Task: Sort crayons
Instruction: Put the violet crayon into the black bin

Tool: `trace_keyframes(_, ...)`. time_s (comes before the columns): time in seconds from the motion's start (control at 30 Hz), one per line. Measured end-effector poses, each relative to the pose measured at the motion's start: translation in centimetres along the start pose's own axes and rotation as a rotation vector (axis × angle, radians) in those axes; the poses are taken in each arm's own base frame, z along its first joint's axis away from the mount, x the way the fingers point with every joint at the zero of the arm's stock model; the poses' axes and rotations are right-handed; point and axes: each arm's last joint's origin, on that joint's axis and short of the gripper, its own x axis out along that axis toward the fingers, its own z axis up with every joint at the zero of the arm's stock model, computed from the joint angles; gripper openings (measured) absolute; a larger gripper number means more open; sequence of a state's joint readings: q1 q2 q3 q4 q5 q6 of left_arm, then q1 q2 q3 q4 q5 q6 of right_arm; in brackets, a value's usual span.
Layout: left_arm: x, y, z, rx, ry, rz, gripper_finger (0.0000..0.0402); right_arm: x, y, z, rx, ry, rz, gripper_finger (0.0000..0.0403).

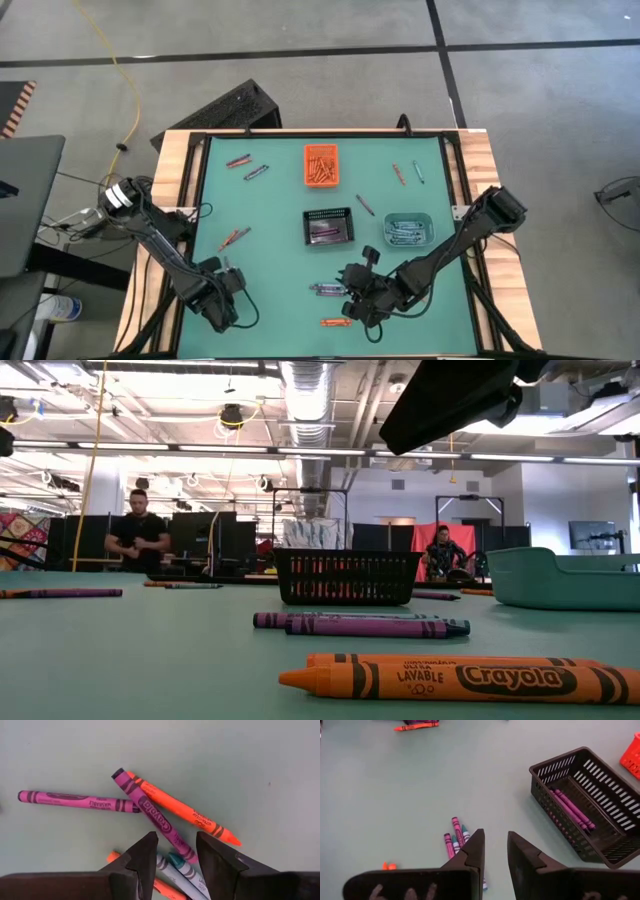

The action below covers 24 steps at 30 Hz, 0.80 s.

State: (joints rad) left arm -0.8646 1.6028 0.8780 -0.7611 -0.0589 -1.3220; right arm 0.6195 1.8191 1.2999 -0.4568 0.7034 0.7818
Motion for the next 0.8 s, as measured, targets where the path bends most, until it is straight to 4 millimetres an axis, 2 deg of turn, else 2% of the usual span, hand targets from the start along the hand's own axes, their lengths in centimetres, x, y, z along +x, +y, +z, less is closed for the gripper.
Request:
trace_keyframes(0.17, 0.1, -0.2, 0.1, 0.021, -0.010, -0.014, 0.0128, 0.0, 0.0, 0.0, -0.001, 0.000, 0.000, 0.0077)
trace_keyframes(0.43, 1.7, -0.6, 0.0, 0.062, 0.062, 0.029, 0.0128, -0.1, 0.0, 0.0, -0.004, 0.000, 0.002, 0.0077)
trace_keyframes(0.6, 1.4, -0.5, 0.0, 0.079, 0.060, 0.038, 0.0126, 0.0, 0.0, 0.0, -0.004, 0.000, 0.001, 0.0077)
trace_keyframes(0.8, 0.7, -0.5, 0.1, 0.079, 0.052, 0.037, 0.0088, 0.0, 0.0, 0.0, -0.004, 0.000, 0.000, 0.0077)
